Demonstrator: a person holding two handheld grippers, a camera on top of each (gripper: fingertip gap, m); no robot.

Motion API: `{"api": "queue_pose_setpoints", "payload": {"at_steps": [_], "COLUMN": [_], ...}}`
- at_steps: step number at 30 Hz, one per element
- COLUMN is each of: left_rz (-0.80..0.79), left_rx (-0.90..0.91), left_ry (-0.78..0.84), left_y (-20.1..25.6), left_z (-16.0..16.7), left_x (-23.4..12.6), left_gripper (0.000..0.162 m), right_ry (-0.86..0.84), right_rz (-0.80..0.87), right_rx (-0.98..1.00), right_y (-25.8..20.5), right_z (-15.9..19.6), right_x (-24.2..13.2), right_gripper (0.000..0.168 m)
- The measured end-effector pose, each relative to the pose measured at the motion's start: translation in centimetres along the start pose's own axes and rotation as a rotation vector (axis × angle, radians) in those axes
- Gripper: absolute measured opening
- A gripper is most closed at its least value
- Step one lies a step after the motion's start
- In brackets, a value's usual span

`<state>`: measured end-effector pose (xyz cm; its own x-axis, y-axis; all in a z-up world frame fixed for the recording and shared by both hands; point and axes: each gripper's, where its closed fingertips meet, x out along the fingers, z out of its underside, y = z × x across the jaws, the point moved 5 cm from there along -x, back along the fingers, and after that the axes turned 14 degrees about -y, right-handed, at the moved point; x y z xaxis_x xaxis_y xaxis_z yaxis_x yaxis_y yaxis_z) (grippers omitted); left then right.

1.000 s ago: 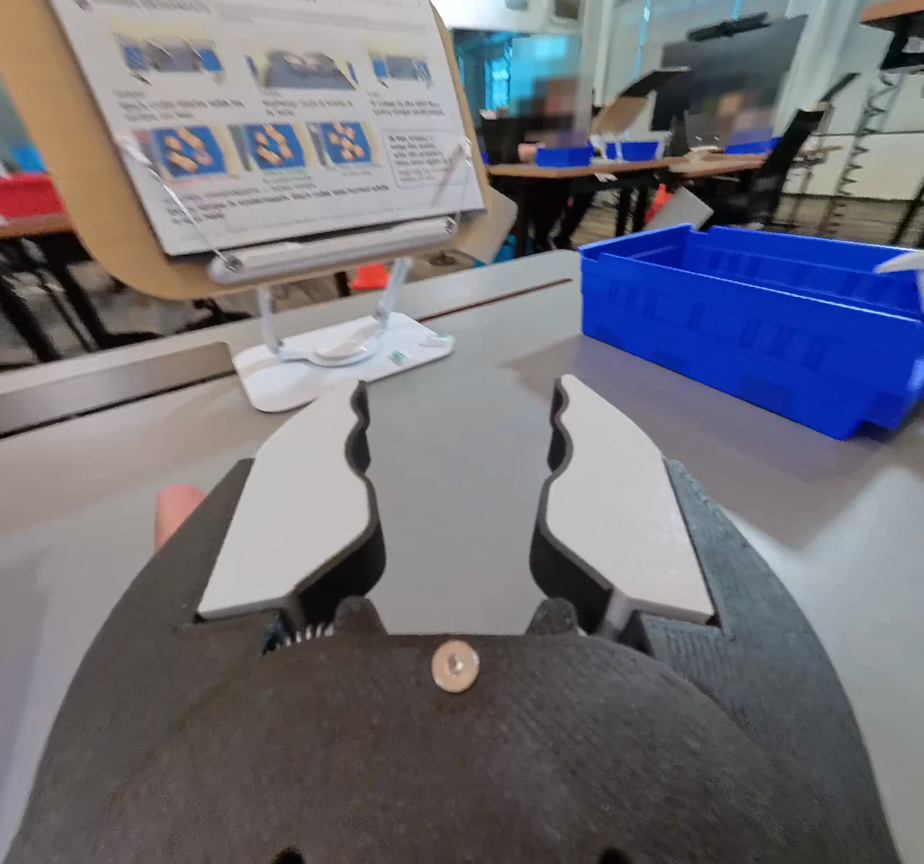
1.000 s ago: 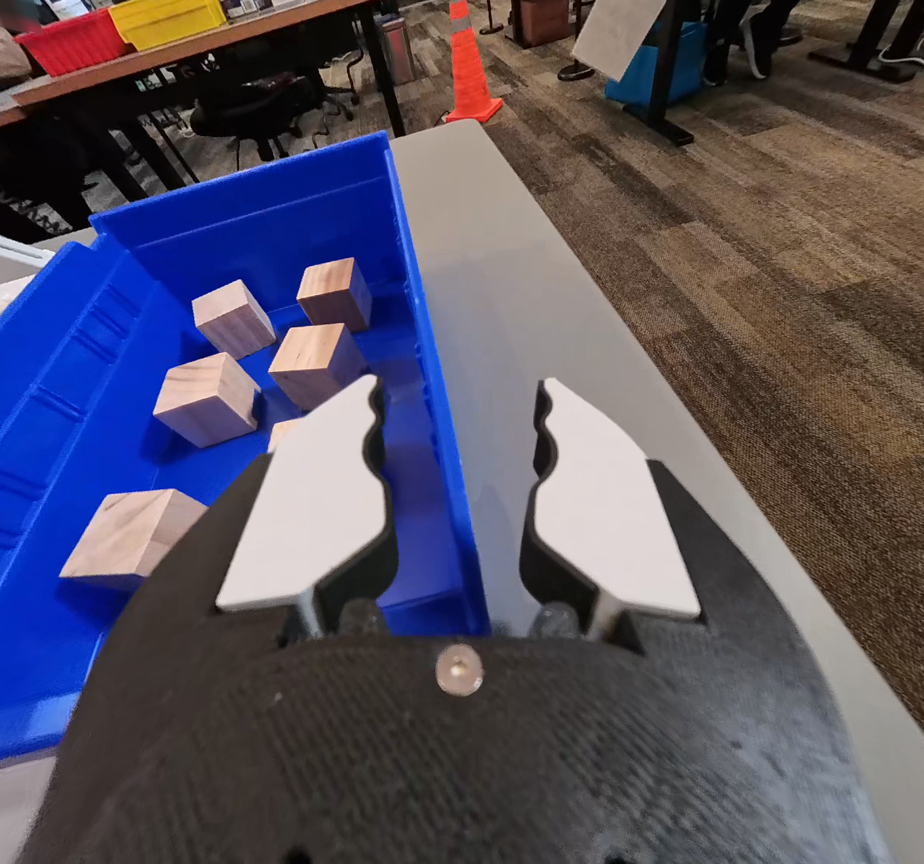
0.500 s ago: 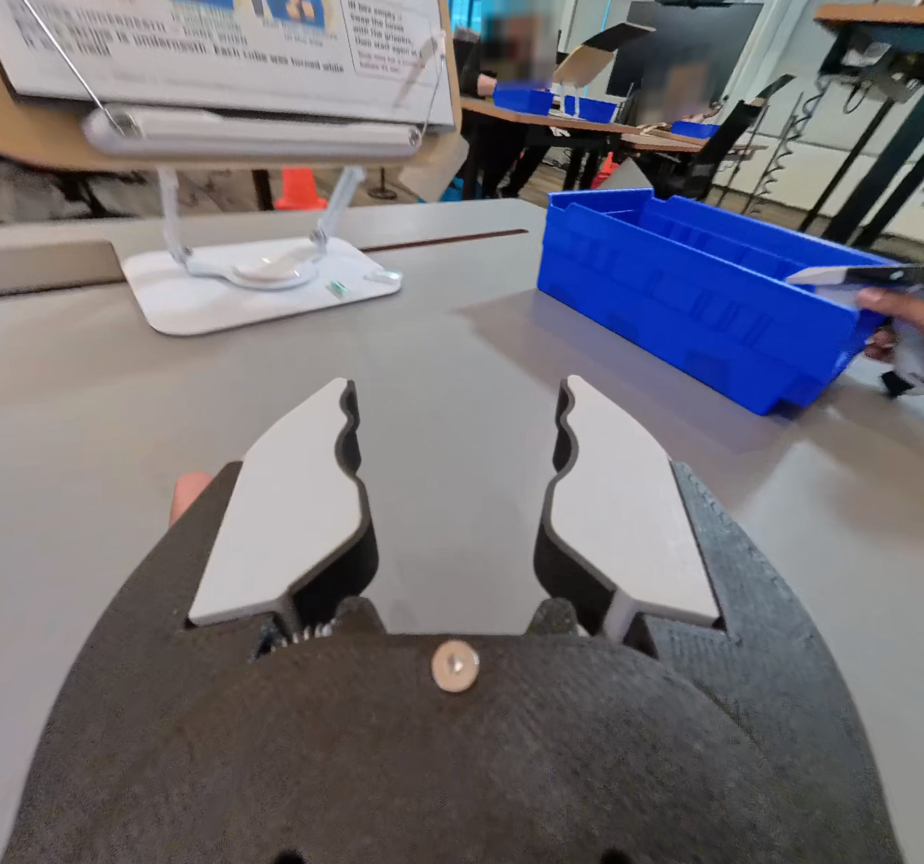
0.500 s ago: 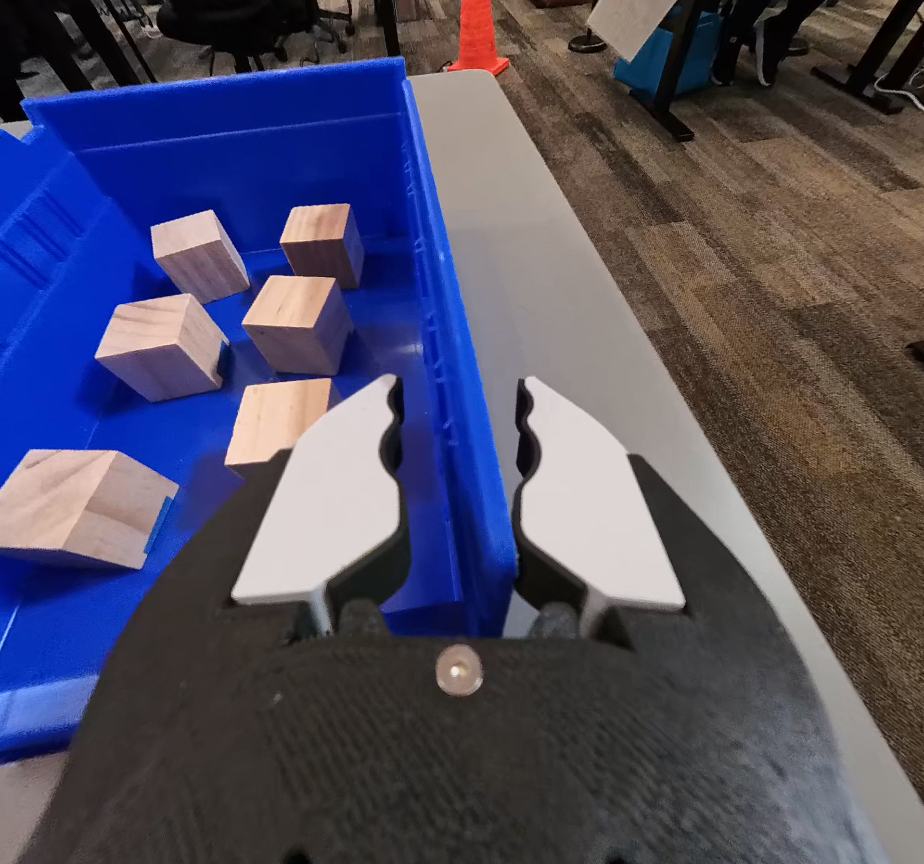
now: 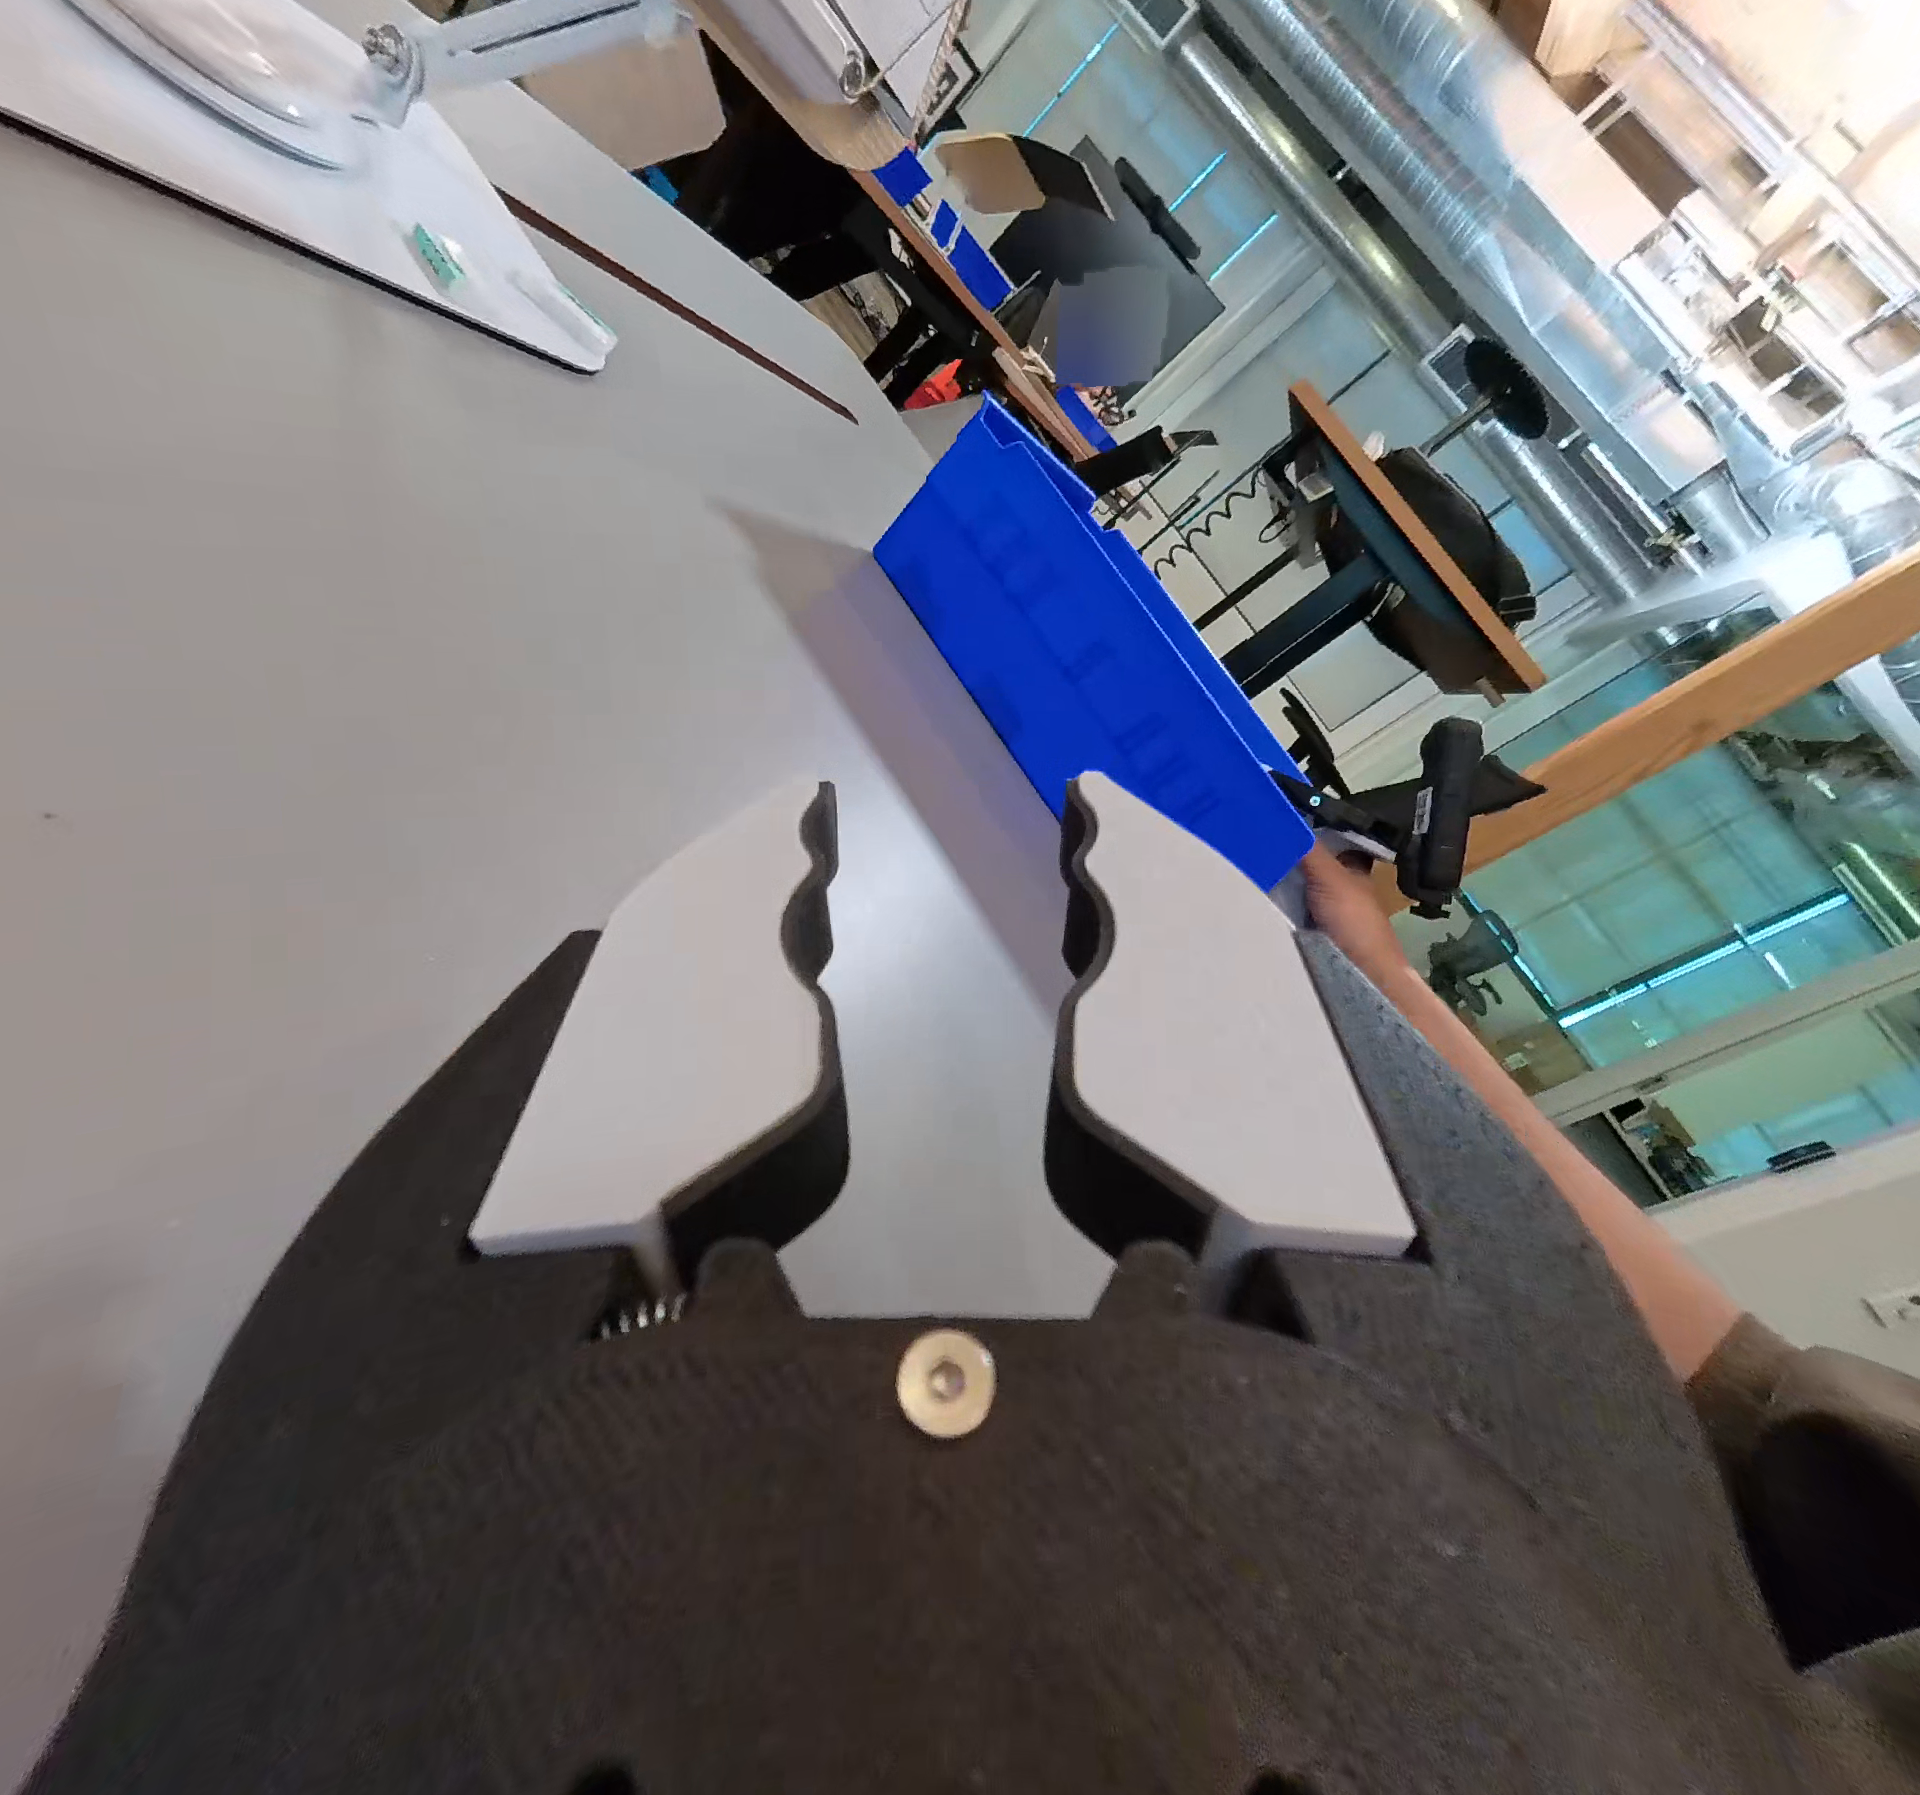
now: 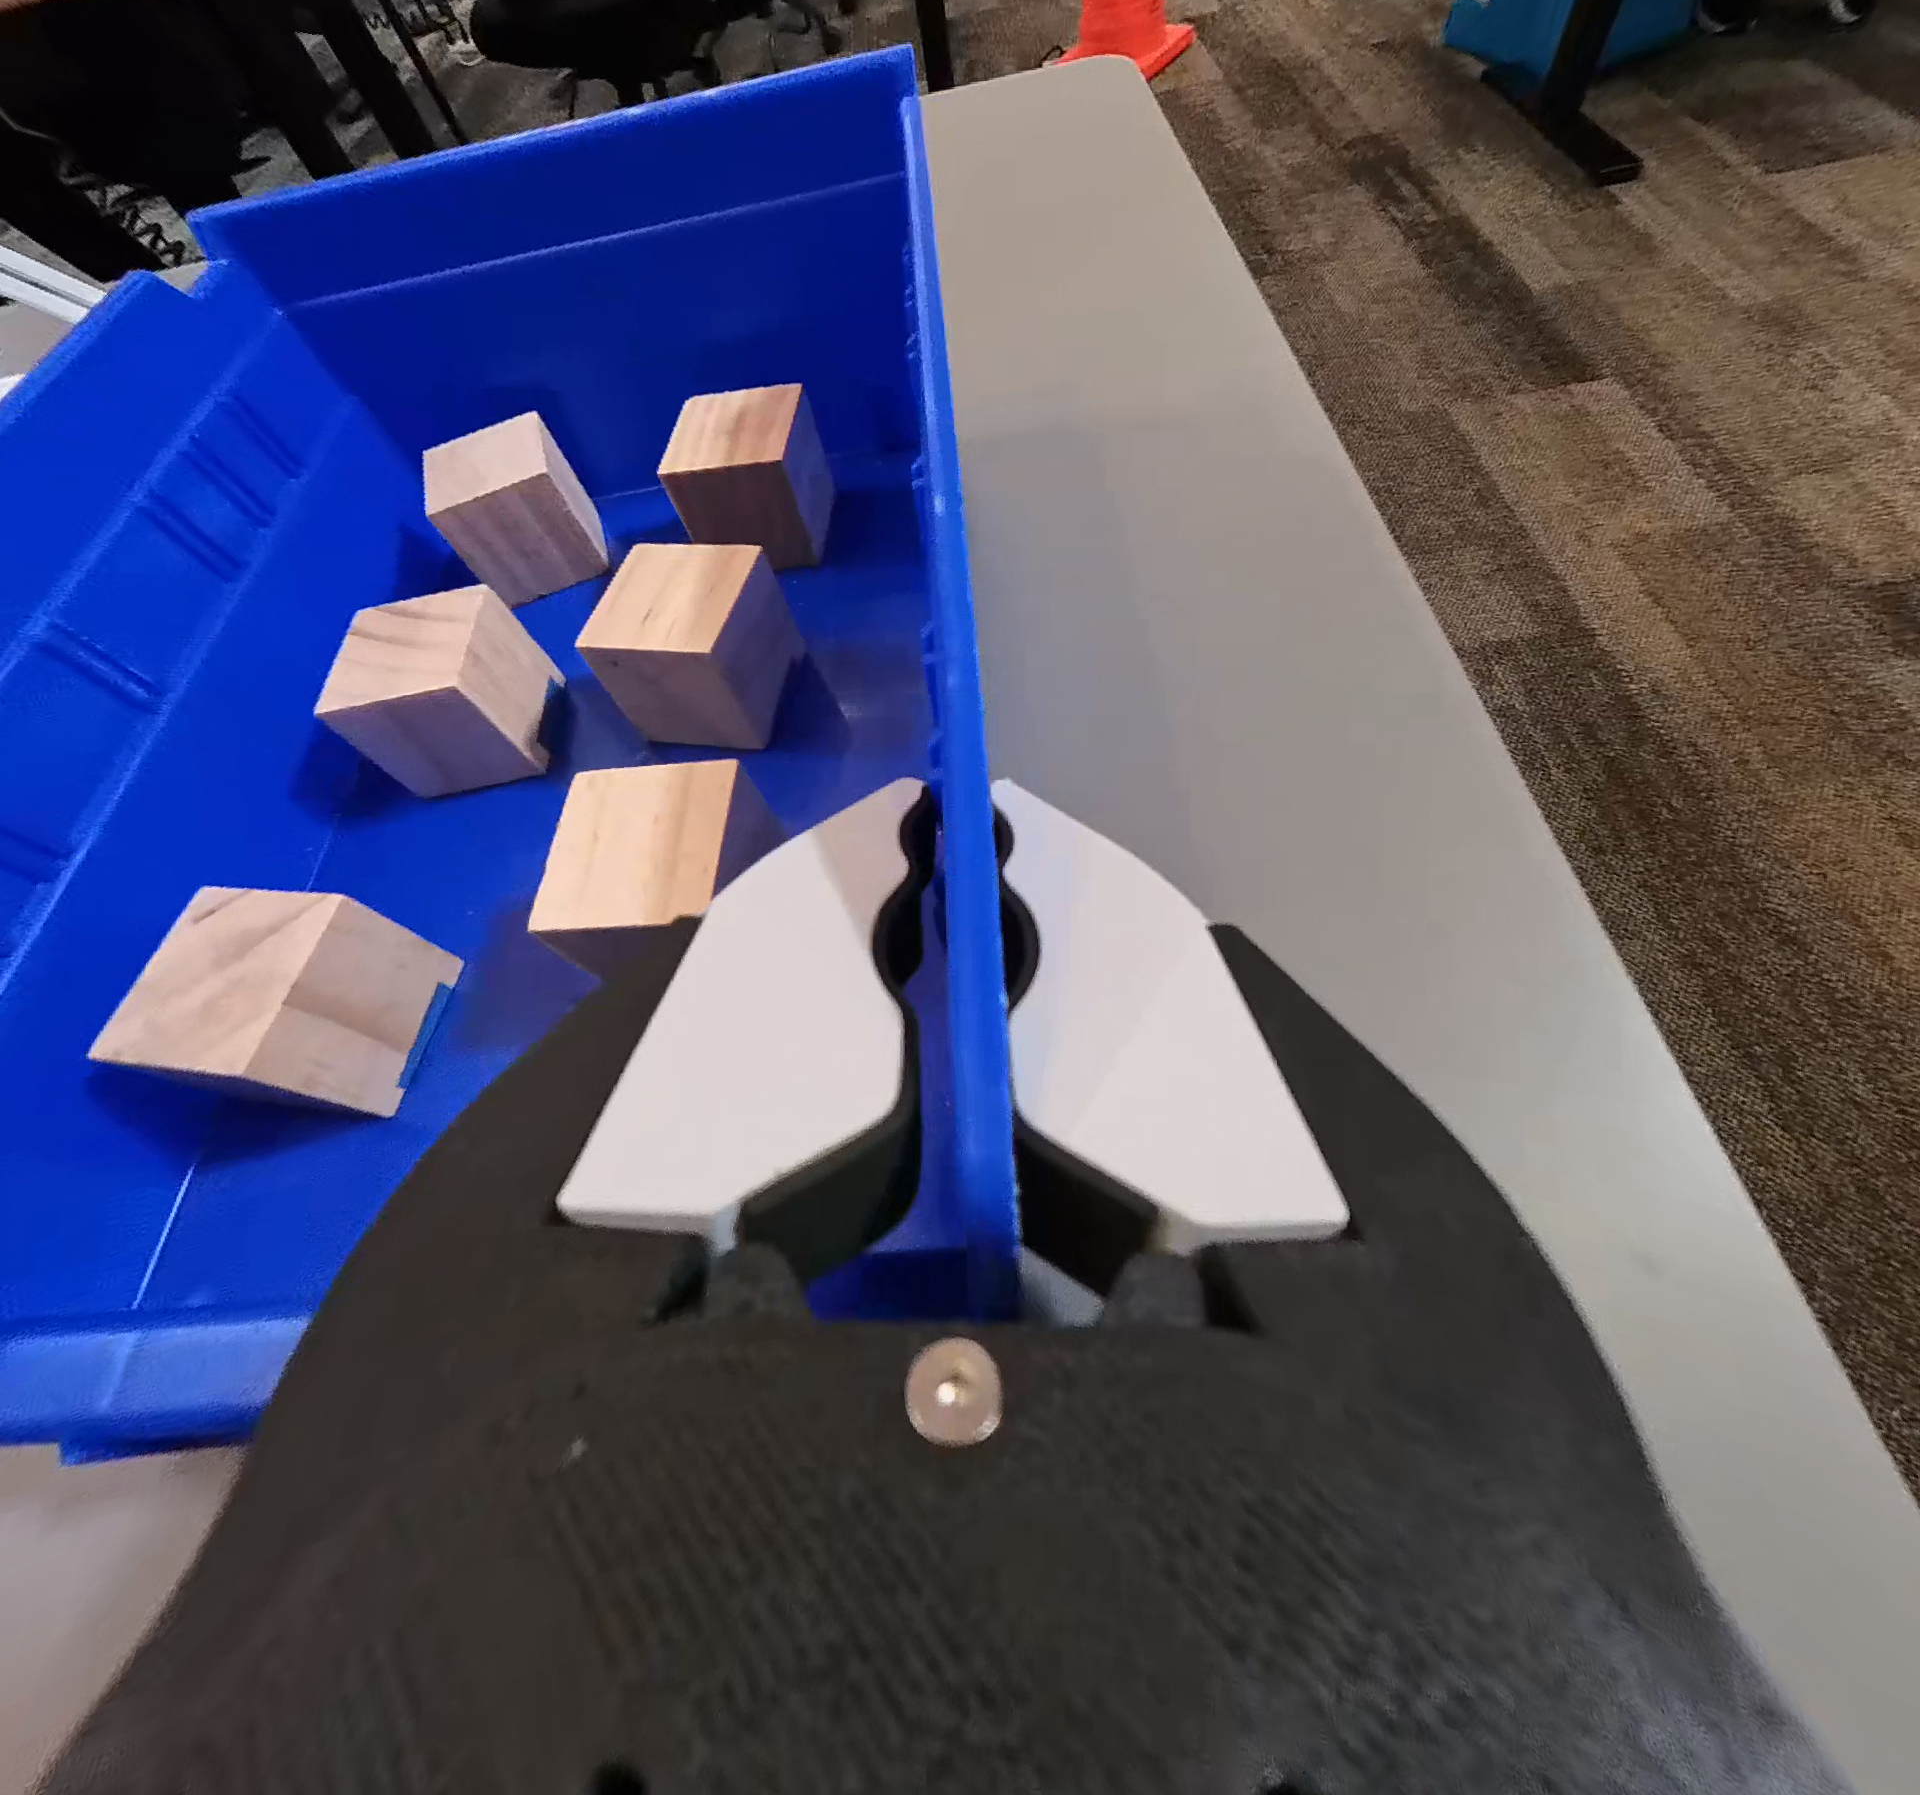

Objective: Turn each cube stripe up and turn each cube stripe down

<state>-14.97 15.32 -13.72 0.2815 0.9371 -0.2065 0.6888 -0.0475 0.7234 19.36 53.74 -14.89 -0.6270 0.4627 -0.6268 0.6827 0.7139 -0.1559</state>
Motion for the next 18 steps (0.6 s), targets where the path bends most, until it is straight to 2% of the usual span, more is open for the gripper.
{"api": "queue_pose_setpoints", "payload": {"at_steps": [6,11,15,16,18], "left_rz": [0.015,0.028,-0.006,-0.018,-0.041], "left_rx": [0.045,0.036,0.076,0.089,0.096], "left_ry": [-0.06,-0.083,-0.081,-0.081,-0.072], "left_y": [0.7,0.6,0.4,0.4,0.6], "left_z": [0.9,1.1,1.0,0.9,0.7], "left_x": [0.8,1.0,0.9,0.9,0.7], "left_gripper": [0.041,0.041,0.042,0.045,0.06], "right_ry": [0.003,0.024,0.035,0.047,0.06], "right_rz": [-0.027,-0.115,-0.118,-0.131,-0.135], "right_rx": [0.016,0.201,0.249,0.283,0.327], "right_y": [0.0,0.1,0.0,0.0,-0.3], "right_z": [0.0,0.0,0.0,0.0,0.1], "right_x": [0.0,0.0,-0.2,-0.3,-0.5], "right_gripper": [0.007,0.01,0.01,0.01,0.01]}}
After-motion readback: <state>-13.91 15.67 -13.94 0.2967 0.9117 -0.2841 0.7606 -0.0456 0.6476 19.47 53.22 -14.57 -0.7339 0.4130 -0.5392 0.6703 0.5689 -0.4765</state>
